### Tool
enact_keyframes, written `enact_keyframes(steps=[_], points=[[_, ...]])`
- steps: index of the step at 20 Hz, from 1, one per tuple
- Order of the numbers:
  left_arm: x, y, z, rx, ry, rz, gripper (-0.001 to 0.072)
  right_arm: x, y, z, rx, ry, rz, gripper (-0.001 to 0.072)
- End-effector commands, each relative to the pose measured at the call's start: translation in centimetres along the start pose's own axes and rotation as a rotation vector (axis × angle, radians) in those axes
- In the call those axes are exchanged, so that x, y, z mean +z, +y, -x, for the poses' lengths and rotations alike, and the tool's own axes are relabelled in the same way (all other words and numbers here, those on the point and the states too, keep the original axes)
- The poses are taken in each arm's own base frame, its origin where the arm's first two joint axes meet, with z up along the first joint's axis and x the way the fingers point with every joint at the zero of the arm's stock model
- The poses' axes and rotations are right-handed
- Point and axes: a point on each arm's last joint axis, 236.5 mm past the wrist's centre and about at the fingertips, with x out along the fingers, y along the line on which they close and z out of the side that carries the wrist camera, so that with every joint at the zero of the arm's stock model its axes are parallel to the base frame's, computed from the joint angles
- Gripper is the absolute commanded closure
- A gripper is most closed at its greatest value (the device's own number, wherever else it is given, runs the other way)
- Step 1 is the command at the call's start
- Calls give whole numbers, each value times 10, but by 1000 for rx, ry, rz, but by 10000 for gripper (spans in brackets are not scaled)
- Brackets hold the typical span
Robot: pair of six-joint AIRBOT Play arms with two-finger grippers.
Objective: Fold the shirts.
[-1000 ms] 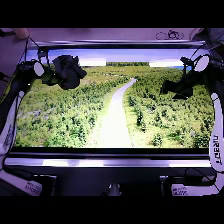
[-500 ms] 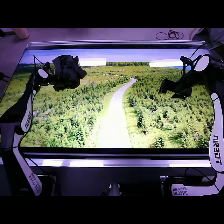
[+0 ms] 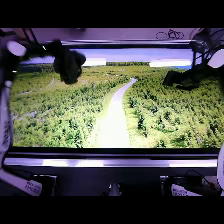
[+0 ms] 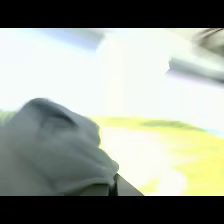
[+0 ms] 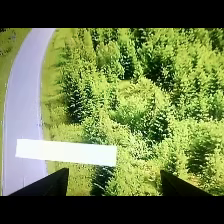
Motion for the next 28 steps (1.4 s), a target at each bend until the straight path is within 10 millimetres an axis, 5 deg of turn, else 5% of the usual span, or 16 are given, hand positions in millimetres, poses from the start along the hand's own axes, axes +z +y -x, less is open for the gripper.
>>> enact_keyframes(steps=[1, 3, 4, 7, 10, 11, 12, 13, 14, 16, 19, 21, 23, 25, 28], points=[[21, -163, 132, -198, -102, -332, 676, 12, 12, 77, -25, -184, 53, 115], [-25, -205, 153, -252, -23, -316, 676, -14, 22, 119, -18, -181, 16, 104], [-59, -210, 149, -240, 50, -315, 675, -29, 24, 132, -22, -159, 18, 104], [-183, -166, 96, -68, 332, -279, 675, -71, 22, 146, -47, -33, 24, 104], [-328, -125, 47, -4, 660, -211, 673, -83, 14, 121, -55, 55, 6, 105], [-368, -124, 38, -12, 765, -155, 550, -86, 10, 106, -57, 91, -5, 105], [-394, -130, 33, -31, 845, -97, 133, -90, 6, 92, -59, 132, -15, 104], [-406, -135, 31, -45, 909, -46, -8, -96, 2, 76, -61, 182, -21, 104], [-403, -134, 34, -49, 942, -48, -12, -103, -3, 62, -64, 231, -29, 102], [-363, -113, 48, -18, 938, -119, -12, -123, -10, 37, -65, 331, -44, 93], [-313, -52, 98, 113, 911, -138, -12, -178, -10, 6, -9, 501, -36, 83], [-335, -32, 131, 123, 948, -50, -11, -221, -10, -14, 33, 619, -36, 47], [-391, -27, 149, 100, 1014, 85, -11, -250, -12, -37, 54, 656, -67, 40], [-438, -38, 144, 58, 1025, 239, -10, -269, -13, -55, 65, 663, -100, 33], [-459, -45, 118, 40, 957, 336, -6, -293, -18, -67, 65, 693, -106, 4]])
